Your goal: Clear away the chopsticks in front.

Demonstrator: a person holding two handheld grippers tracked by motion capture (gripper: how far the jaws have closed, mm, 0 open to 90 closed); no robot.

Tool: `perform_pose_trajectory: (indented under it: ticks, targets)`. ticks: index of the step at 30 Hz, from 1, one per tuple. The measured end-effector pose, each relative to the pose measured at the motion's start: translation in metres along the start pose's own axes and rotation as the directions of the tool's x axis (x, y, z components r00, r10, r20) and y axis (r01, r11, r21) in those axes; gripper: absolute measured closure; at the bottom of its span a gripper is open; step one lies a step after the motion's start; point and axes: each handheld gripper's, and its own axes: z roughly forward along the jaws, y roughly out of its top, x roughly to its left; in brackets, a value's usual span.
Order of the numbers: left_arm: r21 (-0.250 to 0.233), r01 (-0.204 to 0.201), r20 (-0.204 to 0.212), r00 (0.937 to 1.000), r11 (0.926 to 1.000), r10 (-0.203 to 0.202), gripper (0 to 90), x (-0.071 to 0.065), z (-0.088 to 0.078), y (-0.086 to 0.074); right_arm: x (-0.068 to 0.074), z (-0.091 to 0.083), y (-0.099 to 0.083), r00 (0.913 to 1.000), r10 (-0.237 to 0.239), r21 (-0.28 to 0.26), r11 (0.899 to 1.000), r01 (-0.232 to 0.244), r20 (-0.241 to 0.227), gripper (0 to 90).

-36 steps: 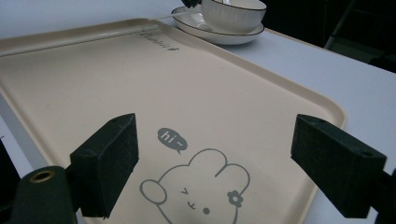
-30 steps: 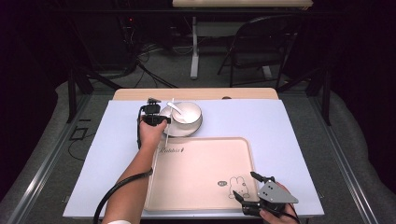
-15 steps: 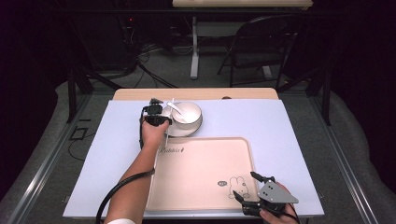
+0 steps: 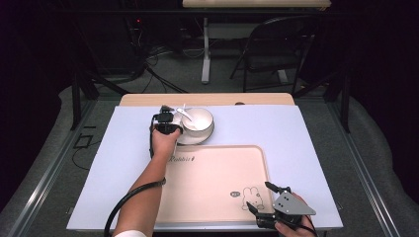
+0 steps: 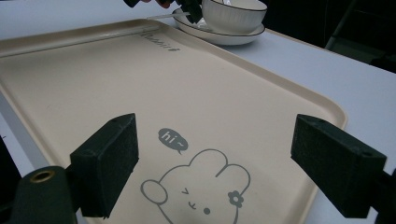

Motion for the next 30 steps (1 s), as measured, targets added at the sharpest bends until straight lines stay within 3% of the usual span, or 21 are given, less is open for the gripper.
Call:
perform_pose_trajectory:
  ticks: [6,7,10,30]
  targets:
    - [0.000,0.000,0.000,1.0000,1.0000,0.000,82.2,0.000,0.000,0.000,0.000,0.000,0.000,1.0000,0.000,0.000,1.000,0.000,0.000,14.4]
    - [-0.009,0.026,0.010,0.9996,0.9996,-0.026,83.6,0.001,0.000,0.000,0.000,0.000,0.000,1.0000,0.000,0.000,1.000,0.000,0.001,14.4]
    - [-0.013,0.033,0.014,0.9994,0.9994,-0.033,83.7,0.002,-0.001,0.000,0.000,0.000,0.000,1.0000,0.000,-0.001,1.000,0.000,0.000,14.4]
    - [-0.048,0.045,0.013,0.9989,0.9978,-0.045,84.5,0.010,-0.013,0.001,0.000,0.000,0.000,1.0000,-0.004,0.000,1.000,0.004,0.000,14.4]
